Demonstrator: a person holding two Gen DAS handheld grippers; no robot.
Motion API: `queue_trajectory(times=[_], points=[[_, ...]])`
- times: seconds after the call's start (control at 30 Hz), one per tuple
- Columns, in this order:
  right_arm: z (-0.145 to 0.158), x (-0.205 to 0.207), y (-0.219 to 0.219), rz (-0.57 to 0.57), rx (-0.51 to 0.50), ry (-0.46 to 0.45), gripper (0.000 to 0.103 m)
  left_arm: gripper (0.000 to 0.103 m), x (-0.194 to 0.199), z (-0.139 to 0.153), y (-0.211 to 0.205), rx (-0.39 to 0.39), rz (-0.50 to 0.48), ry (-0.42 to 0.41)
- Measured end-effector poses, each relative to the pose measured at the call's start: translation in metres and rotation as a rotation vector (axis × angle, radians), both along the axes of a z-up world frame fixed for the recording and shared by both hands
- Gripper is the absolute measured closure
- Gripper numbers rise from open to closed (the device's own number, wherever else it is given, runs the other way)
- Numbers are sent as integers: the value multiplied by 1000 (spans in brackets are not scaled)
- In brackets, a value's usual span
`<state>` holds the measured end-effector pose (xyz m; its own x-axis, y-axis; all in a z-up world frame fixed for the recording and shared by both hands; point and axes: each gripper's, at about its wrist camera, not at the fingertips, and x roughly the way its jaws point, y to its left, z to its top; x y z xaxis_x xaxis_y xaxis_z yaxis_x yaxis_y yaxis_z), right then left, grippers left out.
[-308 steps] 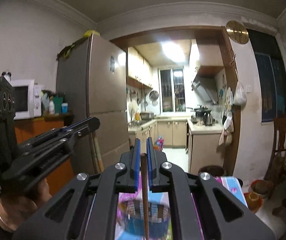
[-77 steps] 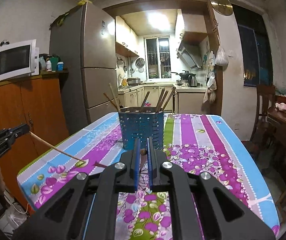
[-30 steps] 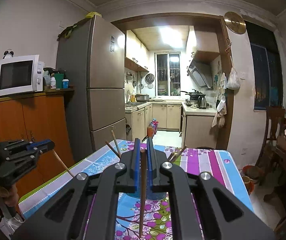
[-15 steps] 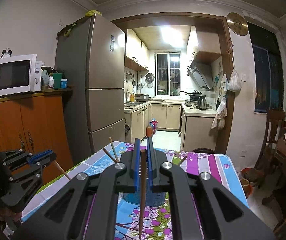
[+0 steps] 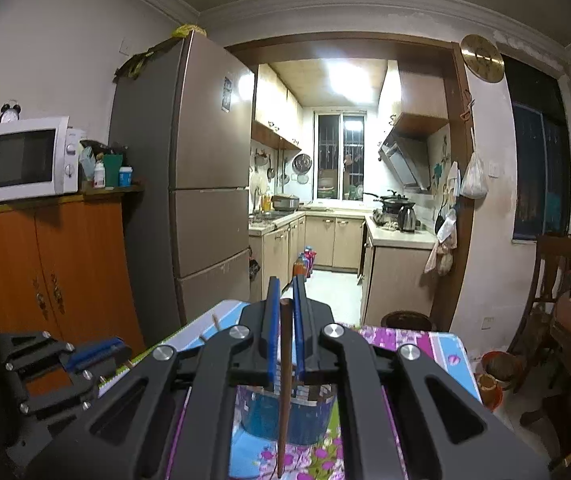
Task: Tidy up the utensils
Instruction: 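Lower both chopsticks into the slotted holder and open both grippers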
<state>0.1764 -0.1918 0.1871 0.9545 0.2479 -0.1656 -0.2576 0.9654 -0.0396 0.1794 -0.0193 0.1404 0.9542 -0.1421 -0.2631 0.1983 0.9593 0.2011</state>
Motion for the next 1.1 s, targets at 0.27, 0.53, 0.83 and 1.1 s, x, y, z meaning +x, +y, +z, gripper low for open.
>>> queue_trajectory(times=[0.27,0.53,0.83,1.1], points=[[45,18,0,-25,2,-84,98,96,43,68,-9,-152,-113,-29],[62,51,-15,-54,39,-131,98,95,90,76,-24,-172,-122,-51],[22,98,-20,-89,112,-130,98,96,139,49,-27,-216,-122,22],[-20,130,-24,-140,149,-71,98,96,166,0,-25,-200,-115,88]])
